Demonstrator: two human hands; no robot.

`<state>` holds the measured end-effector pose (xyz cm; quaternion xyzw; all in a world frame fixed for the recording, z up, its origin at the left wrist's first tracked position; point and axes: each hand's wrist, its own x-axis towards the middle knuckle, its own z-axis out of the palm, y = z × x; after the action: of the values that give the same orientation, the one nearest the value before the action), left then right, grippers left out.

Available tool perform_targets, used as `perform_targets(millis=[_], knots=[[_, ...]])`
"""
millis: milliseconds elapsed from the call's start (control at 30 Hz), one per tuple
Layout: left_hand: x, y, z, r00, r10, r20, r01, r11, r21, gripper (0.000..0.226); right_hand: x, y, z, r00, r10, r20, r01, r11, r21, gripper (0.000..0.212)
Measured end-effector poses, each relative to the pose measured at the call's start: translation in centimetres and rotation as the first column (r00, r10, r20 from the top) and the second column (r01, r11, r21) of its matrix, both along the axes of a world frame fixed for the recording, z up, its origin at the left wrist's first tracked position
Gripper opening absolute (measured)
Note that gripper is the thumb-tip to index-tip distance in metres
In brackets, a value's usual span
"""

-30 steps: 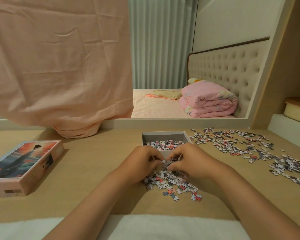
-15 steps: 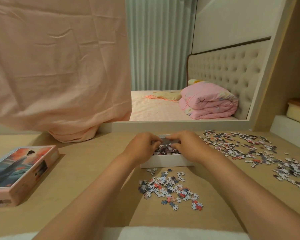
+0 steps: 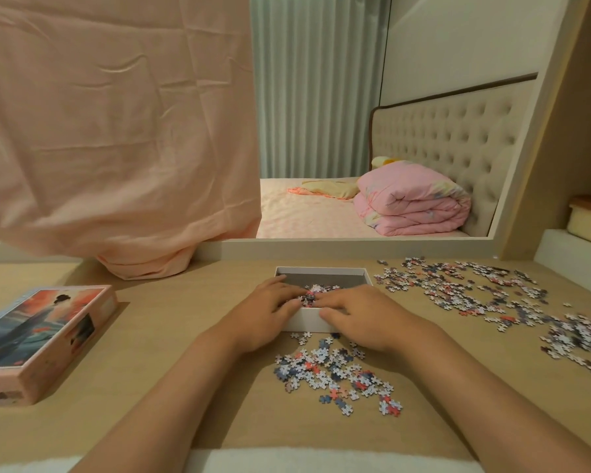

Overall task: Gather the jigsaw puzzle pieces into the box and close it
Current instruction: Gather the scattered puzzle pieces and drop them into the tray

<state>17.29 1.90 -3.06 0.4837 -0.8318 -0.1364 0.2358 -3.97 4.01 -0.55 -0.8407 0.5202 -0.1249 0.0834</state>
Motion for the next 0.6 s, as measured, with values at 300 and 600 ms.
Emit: perform_targets(millis=[300,600], knots=[[-0.4,3.3,3.1,1.0,0.025,-0.009,-0.026,0.927,-0.375,0.008,-0.8,1.0,2.4,0.977,0.047,0.209,-0.015,0.988,-0.154,0.024],[-0.3,5.2,1.6,0.918,-0.12,0.378,0.077,0.989,0.129,0.079,1.0,4.3,2.3,0.953,0.075,-0.295,-0.008,0.975,0.222,0.085]])
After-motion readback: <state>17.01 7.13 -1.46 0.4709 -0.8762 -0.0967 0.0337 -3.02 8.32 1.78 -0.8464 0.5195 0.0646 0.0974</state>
